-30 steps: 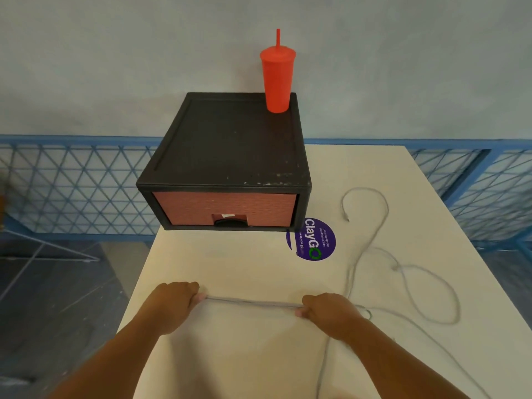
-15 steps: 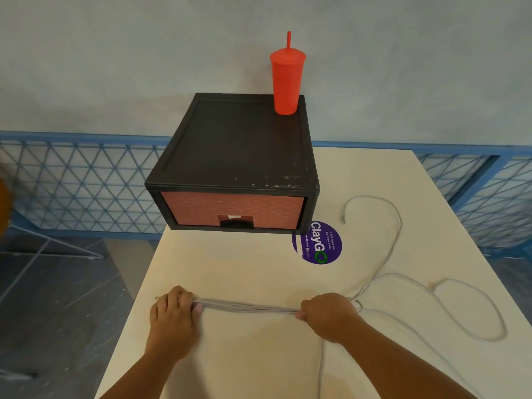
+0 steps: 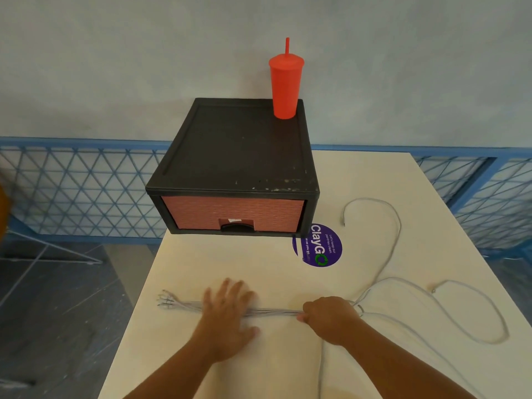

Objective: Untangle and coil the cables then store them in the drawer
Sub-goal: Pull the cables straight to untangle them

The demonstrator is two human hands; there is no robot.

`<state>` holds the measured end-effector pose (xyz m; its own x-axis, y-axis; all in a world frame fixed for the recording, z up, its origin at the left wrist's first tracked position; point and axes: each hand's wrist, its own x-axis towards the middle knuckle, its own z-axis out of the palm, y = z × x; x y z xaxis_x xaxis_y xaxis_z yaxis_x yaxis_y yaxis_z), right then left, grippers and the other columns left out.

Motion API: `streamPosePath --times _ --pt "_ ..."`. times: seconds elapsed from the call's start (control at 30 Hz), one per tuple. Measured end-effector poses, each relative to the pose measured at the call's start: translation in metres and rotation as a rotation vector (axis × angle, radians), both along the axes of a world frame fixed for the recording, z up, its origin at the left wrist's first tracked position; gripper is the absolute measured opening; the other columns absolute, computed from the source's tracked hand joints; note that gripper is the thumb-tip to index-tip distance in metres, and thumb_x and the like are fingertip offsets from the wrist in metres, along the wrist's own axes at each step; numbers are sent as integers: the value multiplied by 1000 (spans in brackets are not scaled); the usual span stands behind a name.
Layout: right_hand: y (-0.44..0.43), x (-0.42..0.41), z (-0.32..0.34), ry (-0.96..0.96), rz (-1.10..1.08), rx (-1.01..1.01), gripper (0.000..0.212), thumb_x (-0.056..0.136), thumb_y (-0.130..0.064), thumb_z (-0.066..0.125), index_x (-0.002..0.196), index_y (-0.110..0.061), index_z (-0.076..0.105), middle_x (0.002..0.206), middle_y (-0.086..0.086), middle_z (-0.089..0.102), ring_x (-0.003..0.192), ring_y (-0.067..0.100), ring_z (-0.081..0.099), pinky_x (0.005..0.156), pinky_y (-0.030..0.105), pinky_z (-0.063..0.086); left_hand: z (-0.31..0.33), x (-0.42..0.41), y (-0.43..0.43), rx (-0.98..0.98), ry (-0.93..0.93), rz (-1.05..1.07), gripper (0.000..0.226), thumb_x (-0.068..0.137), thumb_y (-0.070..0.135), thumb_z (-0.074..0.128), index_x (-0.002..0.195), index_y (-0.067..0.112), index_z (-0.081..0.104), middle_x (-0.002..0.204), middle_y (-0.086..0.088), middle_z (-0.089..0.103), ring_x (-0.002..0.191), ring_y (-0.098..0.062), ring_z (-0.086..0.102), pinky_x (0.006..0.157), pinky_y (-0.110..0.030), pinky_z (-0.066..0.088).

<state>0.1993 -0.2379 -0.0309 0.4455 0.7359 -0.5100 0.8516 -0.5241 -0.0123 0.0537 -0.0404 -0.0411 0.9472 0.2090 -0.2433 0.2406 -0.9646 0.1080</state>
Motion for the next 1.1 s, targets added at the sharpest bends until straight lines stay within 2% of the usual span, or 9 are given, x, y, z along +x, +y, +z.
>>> streamPosePath --times 0.07,0.13,0.23,0.4,0.5,0.67,0.8,0.9,1.1 --pt "1 0 1 10 -9 6 40 98 -39 27 111 -10 51 71 -1 40 76 20 45 68 31 38 -2 17 -25 -227 -99 -143 48 76 49 49 119 26 50 124 9 48 114 -17 58 101 -33 39" --pt "0 1 2 10 23 -4 37 99 -35 27 112 -9 50 75 3 41 77 21 44 70 34 39 -2 32 -44 -405 -85 -170 44 86 31 48 129 21 48 131 6 46 122 -14 43 105 -23 30" --pt "-3 -1 2 3 107 -30 28 99 -23 34 120 -8 46 90 12 47 78 24 42 69 37 39 -7 46 -56 -470 -60 -129 38 90 23 46 127 20 52 129 1 48 117 -17 40 97 -22 30" --pt "-2 -4 -3 49 9 54 35 100 -31 31 123 -11 47 110 13 61 98 32 59 79 40 45 -9 62 -66 -387 22 -134 24 89 26 46 105 12 58 110 -9 56 94 -20 43 85 -33 40" --pt "-1 -6 -5 122 -90 105 37 100 -34 30 122 -13 50 113 10 63 102 28 59 88 39 47 -9 65 -69 -299 28 -188 26 94 28 42 107 8 53 110 -11 58 97 -24 49 80 -31 37" --pt "-2 -6 -6 149 -107 134 34 100 -32 31 121 -14 50 113 9 63 102 27 59 90 37 47 -4 65 -64 -202 107 -269 27 96 22 34 112 3 45 103 -21 62 92 -38 58 67 -35 32" --pt "-1 -1 -2 138 -7 110 27 100 -24 35 121 -14 49 111 11 59 93 25 54 81 36 42 0 66 -61 -224 159 -237 32 97 33 36 113 7 48 106 -16 63 97 -33 58 71 -34 33" --pt "-2 4 -4 131 -44 117 26 99 -28 35 112 -11 50 106 13 62 82 21 48 75 33 39 2 66 -53 -292 146 -188 43 96 46 34 116 14 53 110 -11 64 101 -28 57 76 -30 34" --pt "-11 27 4 134 -192 147 39 96 -43 32 108 -12 51 108 13 63 99 29 57 74 33 38 -6 62 -31 -387 -3 -18 42 97 45 31 111 17 59 106 -5 67 98 -24 59 79 -29 41"
